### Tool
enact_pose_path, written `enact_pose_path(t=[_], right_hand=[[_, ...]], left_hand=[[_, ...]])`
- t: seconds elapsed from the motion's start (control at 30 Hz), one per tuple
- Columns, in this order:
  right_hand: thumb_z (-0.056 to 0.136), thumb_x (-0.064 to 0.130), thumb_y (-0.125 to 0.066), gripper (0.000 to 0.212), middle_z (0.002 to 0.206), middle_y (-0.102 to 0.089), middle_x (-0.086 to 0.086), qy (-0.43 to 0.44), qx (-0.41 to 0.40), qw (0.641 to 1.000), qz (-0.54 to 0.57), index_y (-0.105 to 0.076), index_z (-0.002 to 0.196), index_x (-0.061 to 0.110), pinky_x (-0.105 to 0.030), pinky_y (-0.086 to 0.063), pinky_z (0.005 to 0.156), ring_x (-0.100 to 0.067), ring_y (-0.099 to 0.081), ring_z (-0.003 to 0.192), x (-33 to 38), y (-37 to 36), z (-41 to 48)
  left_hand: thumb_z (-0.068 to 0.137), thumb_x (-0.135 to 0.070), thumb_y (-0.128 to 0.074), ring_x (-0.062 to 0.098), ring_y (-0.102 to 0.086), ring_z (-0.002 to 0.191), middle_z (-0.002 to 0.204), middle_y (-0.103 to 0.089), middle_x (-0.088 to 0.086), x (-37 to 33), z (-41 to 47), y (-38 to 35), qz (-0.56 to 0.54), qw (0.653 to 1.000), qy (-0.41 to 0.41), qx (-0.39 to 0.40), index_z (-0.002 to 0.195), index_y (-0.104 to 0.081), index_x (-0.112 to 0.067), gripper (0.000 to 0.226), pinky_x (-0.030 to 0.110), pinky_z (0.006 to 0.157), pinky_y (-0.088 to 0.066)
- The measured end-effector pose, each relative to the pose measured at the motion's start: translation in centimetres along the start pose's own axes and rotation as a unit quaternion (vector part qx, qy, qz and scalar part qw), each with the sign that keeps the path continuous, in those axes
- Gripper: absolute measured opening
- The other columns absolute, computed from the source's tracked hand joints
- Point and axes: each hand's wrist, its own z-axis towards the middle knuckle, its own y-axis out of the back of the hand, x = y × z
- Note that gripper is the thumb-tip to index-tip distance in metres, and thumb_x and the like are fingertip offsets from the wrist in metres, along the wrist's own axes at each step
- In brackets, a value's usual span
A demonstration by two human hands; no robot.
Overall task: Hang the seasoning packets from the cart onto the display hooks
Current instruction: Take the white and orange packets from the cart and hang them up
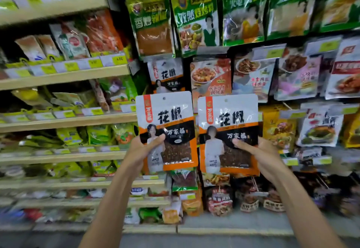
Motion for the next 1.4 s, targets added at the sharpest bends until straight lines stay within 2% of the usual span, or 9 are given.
enact_pose_path(t=[0.33, 0.43, 0.57, 0.77, 0.83, 0.87, 0.9, 1.13, 1.4], right_hand=[[0.055, 0.043, -0.082, 0.049, 0.099, -0.075, 0.001, 0.000, 0.013, 1.000, -0.025, -0.072, 0.096, 0.019, -0.039, -0.048, 0.095, -0.019, -0.067, 0.102, 0.7, -4.0, 6.6], [0.057, 0.043, -0.081, 0.040, 0.094, -0.074, 0.008, 0.004, 0.014, 1.000, -0.025, -0.069, 0.090, 0.024, -0.035, -0.048, 0.089, -0.013, -0.066, 0.097, 0.7, -4.2, 8.9], [0.060, 0.042, -0.080, 0.034, 0.077, -0.074, 0.015, 0.014, 0.001, 0.999, -0.040, -0.066, 0.083, 0.021, -0.029, -0.049, 0.076, -0.006, -0.068, 0.083, 0.9, -3.7, 11.4], [0.057, 0.044, -0.081, 0.049, 0.099, -0.076, 0.000, -0.004, -0.023, 0.999, -0.040, -0.072, 0.099, 0.019, -0.049, -0.049, 0.097, -0.023, -0.068, 0.101, 0.9, -2.0, 13.5], [0.056, 0.045, -0.082, 0.054, 0.103, -0.075, -0.001, -0.005, -0.032, 0.999, -0.042, -0.071, 0.102, 0.019, -0.047, -0.049, 0.096, -0.024, -0.067, 0.104, 0.9, -2.0, 13.9], [0.055, 0.046, -0.082, 0.056, 0.102, -0.075, 0.000, -0.004, -0.037, 0.998, -0.041, -0.071, 0.103, 0.019, -0.045, -0.050, 0.092, -0.023, -0.068, 0.101, 0.9, -2.0, 14.1], [0.053, 0.046, -0.082, 0.057, 0.100, -0.075, 0.000, -0.002, -0.043, 0.998, -0.037, -0.071, 0.102, 0.018, -0.041, -0.052, 0.086, -0.022, -0.070, 0.097, 0.8, -2.1, 14.3], [0.057, 0.040, -0.082, 0.051, 0.095, -0.076, -0.003, -0.002, -0.057, 0.998, -0.026, -0.070, 0.100, 0.015, -0.036, -0.055, 0.075, -0.019, -0.073, 0.088, 0.5, -2.6, 15.0], [0.060, 0.040, -0.081, 0.048, 0.098, -0.076, 0.001, 0.007, -0.067, 0.997, -0.022, -0.070, 0.101, 0.018, -0.046, -0.051, 0.095, -0.018, -0.071, 0.096, 0.8, -3.2, 15.5]], left_hand=[[0.053, -0.050, -0.080, 0.021, -0.060, 0.109, 0.123, -0.057, 0.013, -0.2, 6.5, 2.4, -0.047, 0.998, -0.035, 0.005, 0.124, -0.047, 0.009, 0.098, 0.034, 0.098, -0.042], [0.057, -0.054, -0.075, 0.015, -0.056, 0.075, 0.066, -0.052, 0.000, 0.1, 9.2, 2.4, -0.041, 0.999, -0.027, -0.007, 0.061, -0.049, -0.019, 0.044, 0.038, 0.080, -0.043], [0.071, -0.050, -0.067, 0.002, -0.046, 0.045, 0.040, -0.040, -0.016, 0.0, 11.6, 1.8, -0.019, 0.999, -0.024, -0.013, 0.034, -0.047, -0.029, 0.047, 0.038, 0.067, -0.033], [0.073, -0.050, -0.066, 0.000, -0.036, 0.037, 0.038, -0.037, -0.011, -0.8, 15.6, 1.3, -0.004, 0.998, -0.055, -0.011, 0.036, -0.047, -0.031, 0.046, 0.028, 0.057, -0.027], [0.078, -0.045, -0.066, -0.003, -0.037, 0.043, 0.062, -0.065, 0.002, -1.3, 16.9, 1.4, -0.029, 0.997, -0.069, 0.004, 0.068, -0.072, -0.027, 0.021, 0.026, 0.062, -0.028], [0.082, -0.041, -0.066, 0.006, -0.032, 0.093, 0.098, -0.059, 0.008, -1.6, 17.5, 1.4, -0.051, 0.995, -0.084, 0.002, 0.106, -0.066, -0.003, 0.045, 0.033, 0.088, -0.015], [0.084, -0.038, -0.066, 0.029, -0.048, 0.095, 0.116, -0.040, 0.005, -2.1, 17.9, 1.2, -0.039, 0.995, -0.086, -0.012, 0.120, -0.042, 0.013, 0.066, 0.053, 0.098, -0.037], [0.081, -0.041, -0.069, 0.039, -0.049, 0.081, 0.051, -0.062, -0.003, -2.1, 21.5, 1.3, -0.017, 0.997, -0.068, -0.025, 0.076, -0.061, 0.007, 0.049, 0.023, 0.061, -0.053], [0.067, -0.051, -0.071, -0.001, -0.062, 0.088, 0.086, -0.070, -0.017, -1.2, 24.1, 1.2, -0.036, 0.998, -0.046, 0.012, 0.099, -0.066, -0.019, 0.045, 0.019, 0.072, -0.048]])
